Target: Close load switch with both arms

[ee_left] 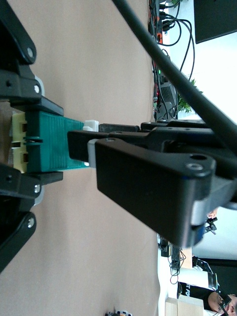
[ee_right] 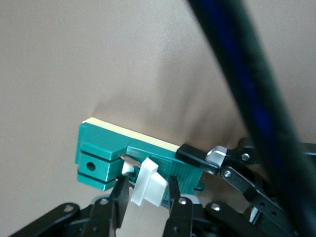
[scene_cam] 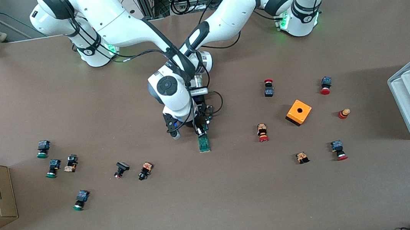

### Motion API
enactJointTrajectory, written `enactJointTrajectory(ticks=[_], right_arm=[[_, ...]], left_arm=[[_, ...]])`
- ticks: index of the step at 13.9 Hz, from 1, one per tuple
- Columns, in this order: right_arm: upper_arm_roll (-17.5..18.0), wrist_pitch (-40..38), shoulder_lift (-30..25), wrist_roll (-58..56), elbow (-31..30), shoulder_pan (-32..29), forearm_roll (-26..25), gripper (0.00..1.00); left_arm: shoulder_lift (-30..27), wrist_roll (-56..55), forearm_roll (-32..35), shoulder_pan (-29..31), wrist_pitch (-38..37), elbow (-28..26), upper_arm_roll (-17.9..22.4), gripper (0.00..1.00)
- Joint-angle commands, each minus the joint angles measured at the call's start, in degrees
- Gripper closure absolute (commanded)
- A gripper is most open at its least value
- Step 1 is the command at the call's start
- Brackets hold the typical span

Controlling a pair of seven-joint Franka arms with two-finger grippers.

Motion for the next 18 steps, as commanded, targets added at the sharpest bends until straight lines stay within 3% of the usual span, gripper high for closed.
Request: enactJointTrajectory(ticks=[1, 9, 11, 18], right_arm=[[-0.1, -0.4, 1.4, -0.1, 6.2, -0.9, 1.6, 0.62], [-0.1, -0.7, 2.1, -0.1, 7.8, -1.6, 3.3, 0.62], [-0.1, -0.7, 2.4, -0.1, 8.0, -1.7, 3.3, 0.68], [-0.4, -2.8, 2.1, -0.4, 8.2, -2.5, 3.1, 0.67]], left_arm=[[0.3, -0.1, 1.2, 0.0, 0.0, 0.9, -0.2, 0.52], [0.3, 0.1, 1.2, 0.0, 0.0, 1.1, -0.2, 0.53], [0.4, 0.1, 1.3, 0.0, 0.0, 1.1, -0.2, 0.53], [0.4, 0.1, 1.2, 0.0, 0.0, 1.2, -0.2, 0.53]])
